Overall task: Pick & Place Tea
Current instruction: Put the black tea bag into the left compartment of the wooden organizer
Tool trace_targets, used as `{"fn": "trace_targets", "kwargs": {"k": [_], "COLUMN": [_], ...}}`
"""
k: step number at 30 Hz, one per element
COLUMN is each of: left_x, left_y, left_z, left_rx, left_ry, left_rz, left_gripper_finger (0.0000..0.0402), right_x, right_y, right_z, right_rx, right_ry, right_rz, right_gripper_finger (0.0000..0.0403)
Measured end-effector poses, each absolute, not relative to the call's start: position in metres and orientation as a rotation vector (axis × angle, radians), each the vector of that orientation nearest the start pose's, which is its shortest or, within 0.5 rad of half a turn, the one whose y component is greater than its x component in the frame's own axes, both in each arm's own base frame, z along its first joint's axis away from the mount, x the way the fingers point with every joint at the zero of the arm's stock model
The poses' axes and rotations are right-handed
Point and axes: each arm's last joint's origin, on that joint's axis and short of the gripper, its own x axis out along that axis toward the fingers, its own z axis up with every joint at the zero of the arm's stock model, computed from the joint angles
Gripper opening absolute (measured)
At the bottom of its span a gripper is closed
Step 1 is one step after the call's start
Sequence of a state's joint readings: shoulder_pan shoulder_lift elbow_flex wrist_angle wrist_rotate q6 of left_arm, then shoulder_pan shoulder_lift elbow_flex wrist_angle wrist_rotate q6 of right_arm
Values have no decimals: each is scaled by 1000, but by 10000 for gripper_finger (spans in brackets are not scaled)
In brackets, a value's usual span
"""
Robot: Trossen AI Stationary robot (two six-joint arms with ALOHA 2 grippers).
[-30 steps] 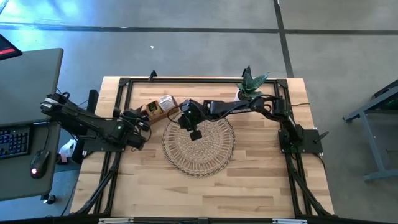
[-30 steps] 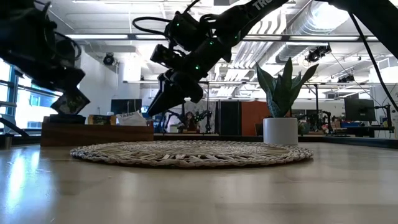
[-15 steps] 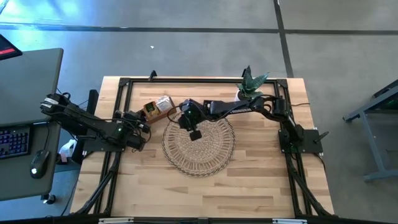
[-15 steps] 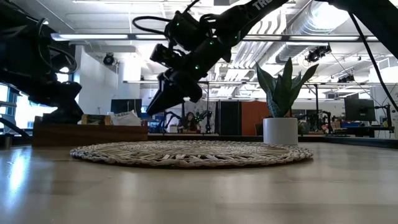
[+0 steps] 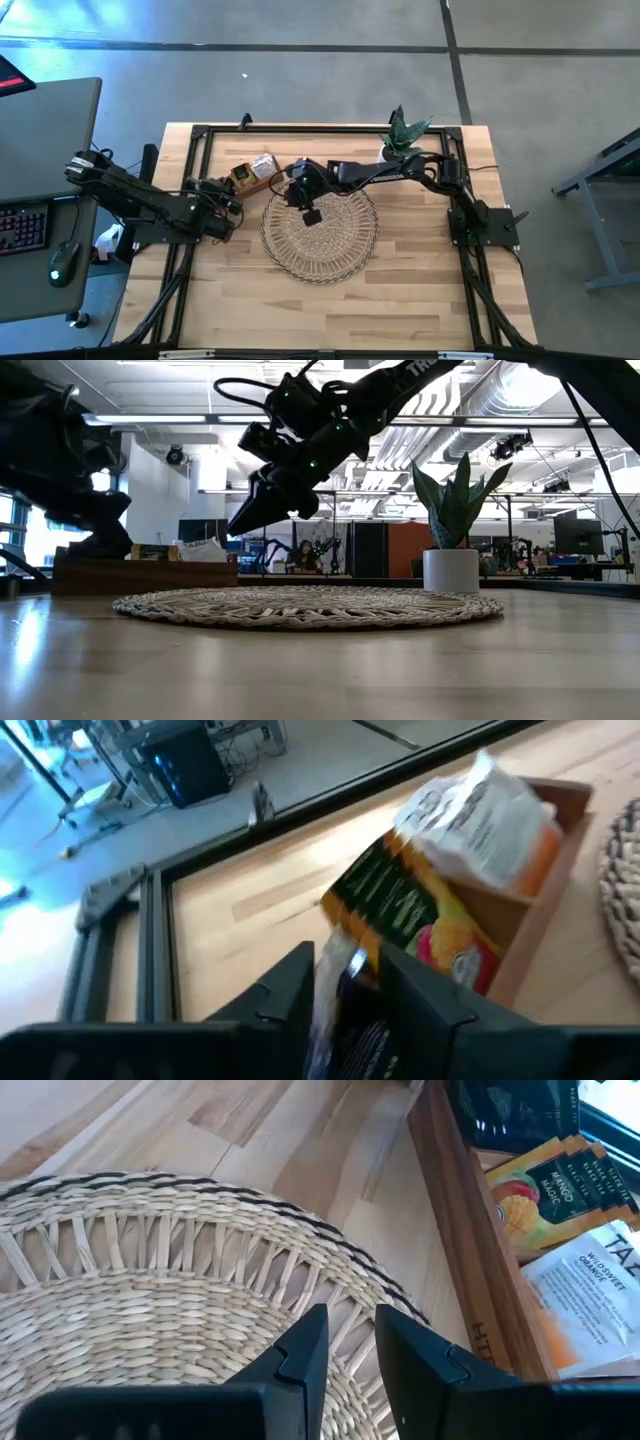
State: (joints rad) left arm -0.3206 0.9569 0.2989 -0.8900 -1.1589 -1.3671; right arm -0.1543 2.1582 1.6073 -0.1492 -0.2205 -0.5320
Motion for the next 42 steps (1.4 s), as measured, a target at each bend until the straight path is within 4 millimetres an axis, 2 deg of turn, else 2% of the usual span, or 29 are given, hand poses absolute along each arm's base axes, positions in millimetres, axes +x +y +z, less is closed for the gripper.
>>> {"fn": "trace_targets", "kwargs": {"k": [3,6,13,16,20,23,27,31,35,42], "left_x": [112,120,140,144,140,134,128,124,124,124], "left_y": [-9,-12,-22,-28,-45,-59,-69,-73,-73,-73], "left_z": [155,181,259,289,319,324,320,319,320,320], "left_rx": [-52,-61,-323,-370,-267,-197,-132,-71,-18,-15], "left_ry": [499,530,572,525,397,320,250,179,156,163], "left_rz": [1158,1141,1031,954,846,786,753,757,767,764], "left_gripper_finger": [126,129,115,105,98,97,97,97,97,97], "right_x": [476,476,485,488,490,491,495,506,528,573], "right_y": [-68,-68,-71,-74,-77,-82,-89,-92,-98,-120], "right_z": [185,185,197,204,210,217,219,201,184,183], "right_rx": [-383,-389,-477,-492,-495,-516,-504,-487,-464,-384], "right_ry": [637,636,514,434,356,271,137,71,87,186], "right_rz": [241,230,128,100,121,165,206,193,155,124], "right_gripper_finger": [83,83,83,83,83,91,125,168,197,204]}}
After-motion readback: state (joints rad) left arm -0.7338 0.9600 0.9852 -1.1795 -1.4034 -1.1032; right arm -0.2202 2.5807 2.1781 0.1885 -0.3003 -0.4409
